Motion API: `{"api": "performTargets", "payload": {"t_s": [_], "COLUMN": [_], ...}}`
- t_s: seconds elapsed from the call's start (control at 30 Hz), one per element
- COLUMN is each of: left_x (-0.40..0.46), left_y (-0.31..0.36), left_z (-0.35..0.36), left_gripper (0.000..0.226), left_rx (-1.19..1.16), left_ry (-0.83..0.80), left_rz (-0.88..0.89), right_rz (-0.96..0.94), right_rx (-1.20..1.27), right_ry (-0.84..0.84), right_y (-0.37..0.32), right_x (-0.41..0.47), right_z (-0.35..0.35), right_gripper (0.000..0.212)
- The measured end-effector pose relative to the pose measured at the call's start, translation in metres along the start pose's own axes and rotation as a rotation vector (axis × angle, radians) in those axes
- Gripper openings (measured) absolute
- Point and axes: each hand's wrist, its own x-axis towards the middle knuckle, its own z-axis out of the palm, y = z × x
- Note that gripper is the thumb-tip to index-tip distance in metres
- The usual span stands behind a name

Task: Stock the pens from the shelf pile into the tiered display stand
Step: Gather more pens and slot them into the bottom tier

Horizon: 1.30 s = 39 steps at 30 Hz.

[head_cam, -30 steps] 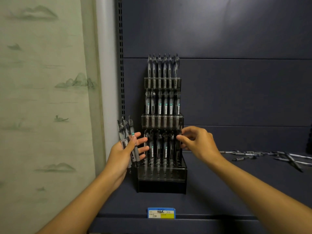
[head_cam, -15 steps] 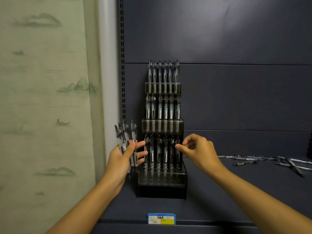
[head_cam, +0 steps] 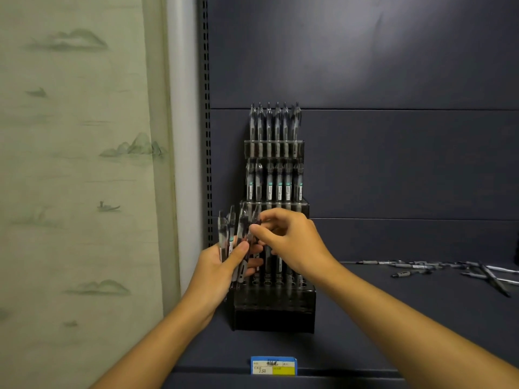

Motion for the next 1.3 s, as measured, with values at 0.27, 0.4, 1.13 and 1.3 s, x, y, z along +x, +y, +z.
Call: {"api": "performTargets", "payload": {"t_s": [0.27, 0.4, 1.13, 1.3], "left_x": [0.001, 0.004, -0.006, -0.005], "left_y": [-0.003, -0.009, -0.026, -0.026], "left_z": [-0.016, -0.039, -0.072, -0.071], "left_gripper": [0.022, 0.021, 0.025, 0.024], "left_rx": [-0.016, 0.022, 0.012, 0.015], "left_ry": [0.037, 0.071, 0.202, 0.197], "left_rz": [-0.031, -0.081, -0.181, -0.175], "right_rz": [-0.076, -0.085, 0.003, 0.012], "right_rx": [-0.014, -0.038, 0.012, -0.011], "right_ry": [0.061, 0.044, 0.045, 0.035], "right_y": [-0.006, -0.01, 0.01, 0.015], "right_x": [0.01, 0.016, 0.02, 0.018], "right_z": [0.008, 0.004, 0.022, 0.024], "right_gripper": [0.017, 0.021, 0.021, 0.017]}}
